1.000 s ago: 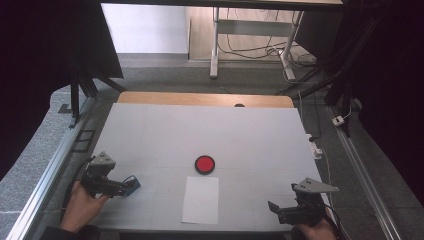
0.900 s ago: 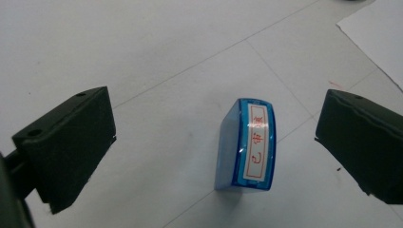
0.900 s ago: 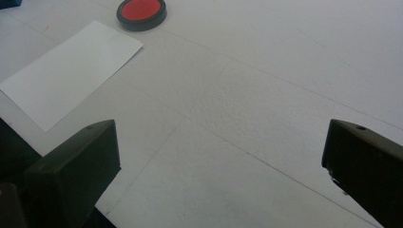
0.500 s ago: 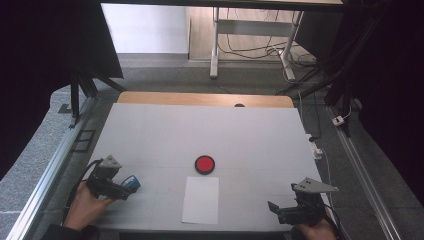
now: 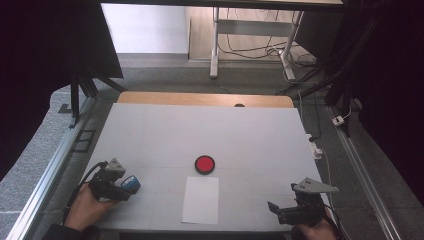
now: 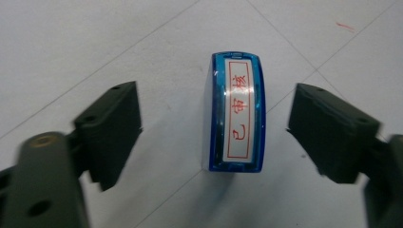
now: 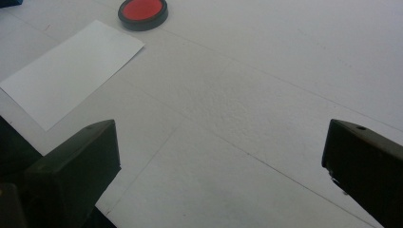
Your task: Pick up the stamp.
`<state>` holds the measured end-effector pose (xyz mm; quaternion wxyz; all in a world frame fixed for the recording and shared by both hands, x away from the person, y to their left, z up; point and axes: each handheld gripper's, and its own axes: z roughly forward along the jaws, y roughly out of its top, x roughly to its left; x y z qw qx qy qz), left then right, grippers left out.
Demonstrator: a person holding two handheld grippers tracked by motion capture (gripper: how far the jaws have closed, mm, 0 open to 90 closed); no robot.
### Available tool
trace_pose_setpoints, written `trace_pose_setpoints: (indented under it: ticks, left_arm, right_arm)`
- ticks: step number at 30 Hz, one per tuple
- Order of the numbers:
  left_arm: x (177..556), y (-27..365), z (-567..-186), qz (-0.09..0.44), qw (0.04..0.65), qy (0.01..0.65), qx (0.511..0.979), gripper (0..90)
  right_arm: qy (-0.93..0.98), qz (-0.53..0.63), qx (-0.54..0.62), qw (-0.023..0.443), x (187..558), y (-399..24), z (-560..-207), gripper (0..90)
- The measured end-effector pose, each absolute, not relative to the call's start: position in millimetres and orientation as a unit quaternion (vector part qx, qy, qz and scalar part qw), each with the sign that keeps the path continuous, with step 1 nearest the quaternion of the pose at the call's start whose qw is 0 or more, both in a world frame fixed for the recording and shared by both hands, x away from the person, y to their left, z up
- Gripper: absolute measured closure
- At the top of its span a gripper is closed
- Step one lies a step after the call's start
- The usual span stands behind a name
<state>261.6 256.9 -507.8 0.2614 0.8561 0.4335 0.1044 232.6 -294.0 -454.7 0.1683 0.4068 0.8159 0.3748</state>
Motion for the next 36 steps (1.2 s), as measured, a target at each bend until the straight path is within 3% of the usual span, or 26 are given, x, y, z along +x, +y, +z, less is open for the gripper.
trace_pose_setpoints:
  ticks: [1, 3, 7, 14, 16, 17, 36]
  left_arm:
    - [261, 257, -507, 0.103, 0.265, 0.431, 0.856, 24.2]
    - [260, 258, -505, 0.109, 0.269, 0.429, 0.855, 34.3]
    - [259, 258, -504, 0.106, 0.272, 0.433, 0.853, 44.5]
    - [257, 259, -502, 0.102, 0.271, 0.43, 0.855, 52.8]
    - [257, 259, -502, 0.103, 0.272, 0.424, 0.857, 60.0]
    - [256, 259, -502, 0.102, 0.274, 0.422, 0.858, 68.5]
    - [254, 259, -496, 0.109, 0.295, 0.425, 0.849, 69.7]
  right_arm:
    - [0.816, 0.375, 0.407, 0.168, 233, -294, -455, 0.0]
    - [0.817, 0.373, 0.407, 0.169, 233, -294, -455, 0.0]
    - [0.817, 0.373, 0.406, 0.168, 233, -294, -455, 0.0]
    - [0.818, 0.374, 0.404, 0.168, 233, -294, -455, 0.0]
    - [0.818, 0.374, 0.404, 0.168, 233, -294, -455, 0.0]
    - [0.818, 0.374, 0.404, 0.169, 233, -293, -455, 0.0]
    - [0.819, 0.374, 0.402, 0.168, 233, -294, -455, 0.0]
